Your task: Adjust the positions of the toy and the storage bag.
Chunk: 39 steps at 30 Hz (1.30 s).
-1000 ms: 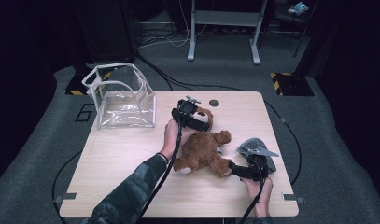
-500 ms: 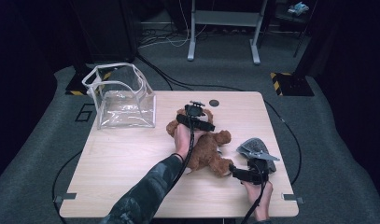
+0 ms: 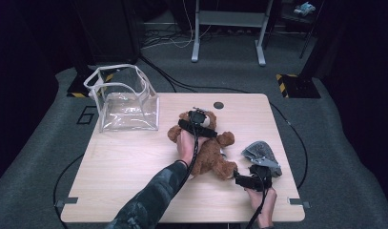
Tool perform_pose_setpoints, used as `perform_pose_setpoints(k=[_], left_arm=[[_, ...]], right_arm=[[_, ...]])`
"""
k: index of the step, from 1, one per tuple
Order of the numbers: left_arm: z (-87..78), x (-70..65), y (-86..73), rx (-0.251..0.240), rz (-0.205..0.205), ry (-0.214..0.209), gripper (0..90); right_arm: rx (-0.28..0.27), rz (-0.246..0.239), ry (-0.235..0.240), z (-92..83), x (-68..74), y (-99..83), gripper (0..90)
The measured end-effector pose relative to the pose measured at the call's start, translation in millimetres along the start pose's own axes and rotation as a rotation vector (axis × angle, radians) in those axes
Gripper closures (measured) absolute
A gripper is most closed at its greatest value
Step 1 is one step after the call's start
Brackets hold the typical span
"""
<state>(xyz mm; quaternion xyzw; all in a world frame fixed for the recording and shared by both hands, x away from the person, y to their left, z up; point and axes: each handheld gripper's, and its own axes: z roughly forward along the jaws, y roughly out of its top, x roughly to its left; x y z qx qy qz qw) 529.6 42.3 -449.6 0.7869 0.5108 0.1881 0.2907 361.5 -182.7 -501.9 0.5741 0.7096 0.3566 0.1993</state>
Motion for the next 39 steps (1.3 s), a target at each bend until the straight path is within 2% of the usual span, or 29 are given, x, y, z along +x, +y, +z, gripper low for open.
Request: perform_pose_setpoints(k=[8,16,20,22,25,28,29,31,33,35,36,39], left_arm=[[7.2,4.9,-9.9,0.003,0.011,0.015,0.0],[13.1,12.3,-17.0,0.015,-0.028,-0.003,3.5],[13.8,12.0,-19.6,0.003,-0.023,-0.008,17.7],[13.6,11.8,-22.7,-0.024,-0.02,-0.025,31.1],[12.8,10.9,-25.4,-0.06,-0.012,-0.04,45.3],[10.1,10.6,-26.2,-0.069,0.012,-0.047,53.9],[9.2,10.7,-26.7,-0.086,0.023,-0.047,57.0],[6.5,10.5,-27.4,-0.098,0.05,-0.042,60.4],[4.1,11.2,-27.8,-0.117,0.047,-0.048,61.9],[0.8,13.4,-28.2,-0.137,0.036,-0.06,62.6],[-1.7,15.2,-28.6,-0.149,0.042,-0.06,62.8],[-7.4,19.4,-28.5,-0.179,0.022,-0.082,63.2]], right_arm=[[0.011,-0.013,-0.015,5.9,4.5,-10.0,15.1],[0.027,0.001,-0.011,10.2,2.7,-19.3,15.2],[0.027,0.0,-0.012,9.9,2.7,-19.6,15.1],[0.025,-0.004,-0.011,9.8,2.6,-20.1,15.1],[0.023,-0.006,-0.009,10.1,2.4,-20.2,14.9],[0.021,-0.008,-0.006,9.9,2.3,-20.5,14.9],[0.019,-0.009,-0.001,9.8,2.3,-20.8,14.9],[0.016,-0.004,0.003,9.5,2.9,-21.5,14.9],[0.009,-0.017,0.007,9.3,1.9,-22.6,14.9],[0.005,-0.015,0.011,9.0,1.6,-23.1,14.9],[0.009,0.001,0.01,8.3,2.5,-23.4,14.9],[-0.001,-0.009,0.013,8.8,1.4,-23.8,14.9]])
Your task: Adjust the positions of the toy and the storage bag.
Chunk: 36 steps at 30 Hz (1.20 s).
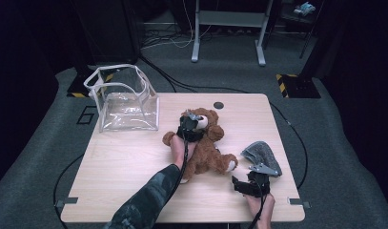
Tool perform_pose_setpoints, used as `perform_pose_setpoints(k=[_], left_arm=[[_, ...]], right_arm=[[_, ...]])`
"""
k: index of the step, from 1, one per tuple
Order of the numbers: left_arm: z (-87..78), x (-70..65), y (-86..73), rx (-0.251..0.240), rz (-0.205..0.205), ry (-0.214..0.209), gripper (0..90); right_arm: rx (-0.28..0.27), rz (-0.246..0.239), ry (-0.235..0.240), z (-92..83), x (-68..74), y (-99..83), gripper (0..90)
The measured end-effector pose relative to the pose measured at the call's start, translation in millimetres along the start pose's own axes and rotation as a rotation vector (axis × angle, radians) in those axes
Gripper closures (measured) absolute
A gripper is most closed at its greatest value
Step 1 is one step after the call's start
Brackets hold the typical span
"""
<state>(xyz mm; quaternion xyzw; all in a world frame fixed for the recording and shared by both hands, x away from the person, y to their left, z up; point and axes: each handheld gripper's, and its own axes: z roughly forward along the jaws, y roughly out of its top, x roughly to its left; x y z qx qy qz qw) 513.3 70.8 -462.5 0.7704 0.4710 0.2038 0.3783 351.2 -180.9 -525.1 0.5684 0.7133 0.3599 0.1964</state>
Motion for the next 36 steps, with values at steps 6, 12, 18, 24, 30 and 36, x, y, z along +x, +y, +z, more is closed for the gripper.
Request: perform_pose_setpoints(k=[6,12,18,24,30,36], left_arm=[[-23.0,-1.5,10.1,-0.109,0.042,0.0,63.6],[-44.3,-3.8,15.2,-0.199,0.086,-0.002,63.5],[-66.2,2.8,20.8,-0.253,0.105,-0.021,63.5],[-87.2,12.8,27.2,-0.275,0.124,-0.036,63.4],[-109.7,24.0,34.5,-0.266,0.142,-0.066,63.2],[-129.0,36.3,35.9,-0.246,0.15,-0.087,63.1]], right_arm=[[0.0,-0.006,-0.003,-0.4,0.4,-0.8,14.9],[0.001,-0.014,-0.002,-0.4,0.7,-1.1,14.9],[-0.005,-0.016,-0.004,0.0,0.6,-1.2,14.9],[-0.004,-0.031,-0.02,0.9,2.1,-1.5,14.8],[0.003,-0.057,-0.041,1.9,4.8,-1.7,14.6],[0.009,-0.068,-0.056,2.9,6.6,-1.4,14.5]])
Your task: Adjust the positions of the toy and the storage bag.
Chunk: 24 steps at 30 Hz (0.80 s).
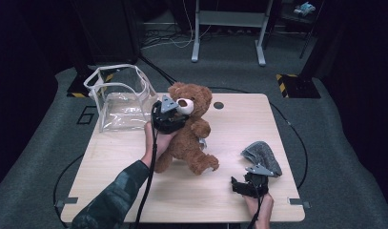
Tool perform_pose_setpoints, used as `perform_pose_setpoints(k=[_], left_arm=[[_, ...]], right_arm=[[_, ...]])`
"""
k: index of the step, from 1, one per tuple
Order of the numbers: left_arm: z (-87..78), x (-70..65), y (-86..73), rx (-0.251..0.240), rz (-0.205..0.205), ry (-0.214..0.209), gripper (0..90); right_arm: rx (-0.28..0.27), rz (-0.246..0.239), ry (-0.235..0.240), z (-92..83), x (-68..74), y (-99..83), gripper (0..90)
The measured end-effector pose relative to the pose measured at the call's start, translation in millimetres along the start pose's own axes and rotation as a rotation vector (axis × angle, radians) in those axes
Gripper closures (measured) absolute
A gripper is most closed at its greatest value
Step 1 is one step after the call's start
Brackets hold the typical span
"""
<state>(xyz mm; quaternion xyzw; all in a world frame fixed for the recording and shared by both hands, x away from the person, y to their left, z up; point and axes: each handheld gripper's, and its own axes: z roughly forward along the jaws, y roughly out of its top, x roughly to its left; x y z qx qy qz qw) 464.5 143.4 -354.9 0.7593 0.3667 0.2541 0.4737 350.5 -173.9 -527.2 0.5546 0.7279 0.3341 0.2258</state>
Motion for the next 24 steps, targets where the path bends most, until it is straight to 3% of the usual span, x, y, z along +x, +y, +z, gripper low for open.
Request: perform_pose_setpoints(k=[6,16,24], left_arm=[[-16.0,16.2,-4.4,0.022,-0.01,-0.009,63.1],[-47.4,52.5,-29.3,0.081,-0.047,-0.006,63.1],[-80.1,81.4,-51.2,0.11,-0.103,0.002,63.1]], right_arm=[[0.001,-0.005,-0.004,0.1,0.4,-0.1,14.4],[-0.002,-0.004,-0.011,0.1,1.1,-0.6,14.4],[0.003,-0.011,-0.019,0.3,2.0,-0.7,14.4]])
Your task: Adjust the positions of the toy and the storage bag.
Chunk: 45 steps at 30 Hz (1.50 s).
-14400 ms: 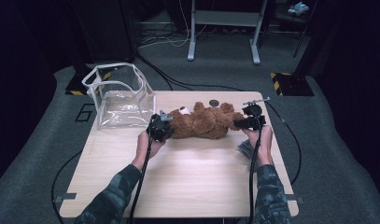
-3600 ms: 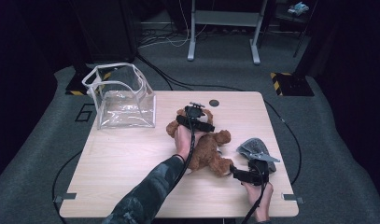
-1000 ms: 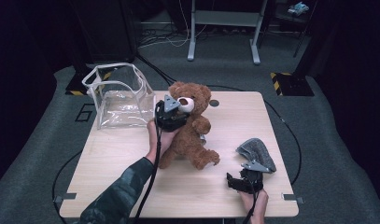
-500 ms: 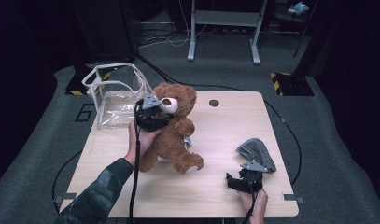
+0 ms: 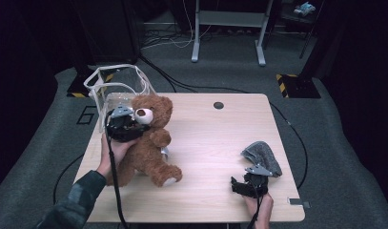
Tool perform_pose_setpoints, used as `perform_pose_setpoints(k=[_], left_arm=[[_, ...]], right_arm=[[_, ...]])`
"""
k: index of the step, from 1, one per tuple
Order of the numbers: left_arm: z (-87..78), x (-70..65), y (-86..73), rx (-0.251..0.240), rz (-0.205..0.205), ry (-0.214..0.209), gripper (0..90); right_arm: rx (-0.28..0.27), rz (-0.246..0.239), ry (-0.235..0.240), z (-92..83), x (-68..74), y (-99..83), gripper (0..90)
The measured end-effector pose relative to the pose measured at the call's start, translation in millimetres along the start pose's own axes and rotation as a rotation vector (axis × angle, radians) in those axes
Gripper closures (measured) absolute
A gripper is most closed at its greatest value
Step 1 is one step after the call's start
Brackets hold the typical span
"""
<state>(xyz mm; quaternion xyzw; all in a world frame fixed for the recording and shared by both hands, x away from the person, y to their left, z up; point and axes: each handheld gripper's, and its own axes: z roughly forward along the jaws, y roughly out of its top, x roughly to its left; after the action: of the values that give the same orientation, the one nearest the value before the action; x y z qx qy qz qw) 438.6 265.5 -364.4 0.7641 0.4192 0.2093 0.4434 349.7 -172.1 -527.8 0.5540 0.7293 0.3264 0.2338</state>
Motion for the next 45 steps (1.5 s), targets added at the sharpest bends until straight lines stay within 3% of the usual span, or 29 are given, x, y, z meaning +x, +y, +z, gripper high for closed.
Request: perform_pose_setpoints(k=[5,14,17,19,21,22,24,28,29,36,39,40,45], left_arm=[[-14.6,19.3,-19.6,0.058,-0.009,0.029,63.0],[-23.6,46.0,-53.5,0.172,-0.068,0.029,62.9],[-19.8,53.9,-66.8,0.223,-0.078,0.026,62.7],[-15.5,57.1,-73.4,0.234,-0.108,0.026,62.6],[-10.6,60.0,-75.7,0.244,-0.126,0.026,62.1],[-7.0,62.8,-75.9,0.266,-0.109,0.025,61.7],[0.7,64.7,-77.4,0.278,-0.134,0.028,59.8],[13.3,71.3,-80.5,0.33,-0.135,0.024,55.3],[14.8,72.2,-81.3,0.346,-0.155,0.02,53.9],[15.9,75.4,-80.8,0.35,-0.157,0.046,30.6],[9.9,74.4,-78.0,0.329,-0.153,0.057,23.7],[7.7,72.8,-76.2,0.318,-0.169,0.06,20.0],[-5.3,70.5,-62.2,0.271,-0.135,0.089,14.9]], right_arm=[[0.0,-0.003,-0.004,0.0,0.3,-0.2,14.4],[0.0,-0.009,-0.008,0.6,0.4,0.1,14.2],[0.0,-0.009,-0.008,0.5,0.5,0.0,14.2],[0.0,-0.008,-0.009,0.8,0.8,0.2,14.0],[0.002,-0.004,-0.01,0.8,1.1,0.2,14.0],[0.002,-0.007,-0.011,0.9,1.1,0.3,13.9],[0.001,-0.009,-0.011,0.9,0.9,0.2,13.9],[0.0,-0.01,-0.01,0.7,0.7,-0.1,13.7],[0.0,-0.011,-0.01,0.7,0.7,-0.2,13.7],[0.003,-0.018,0.0,0.5,0.9,0.0,13.9],[-0.008,-0.018,0.014,-0.6,1.2,0.0,14.1],[-0.01,-0.023,0.019,-0.7,1.1,0.2,13.9],[-0.035,-0.05,0.044,-2.9,8.4,4.4,13.5]])
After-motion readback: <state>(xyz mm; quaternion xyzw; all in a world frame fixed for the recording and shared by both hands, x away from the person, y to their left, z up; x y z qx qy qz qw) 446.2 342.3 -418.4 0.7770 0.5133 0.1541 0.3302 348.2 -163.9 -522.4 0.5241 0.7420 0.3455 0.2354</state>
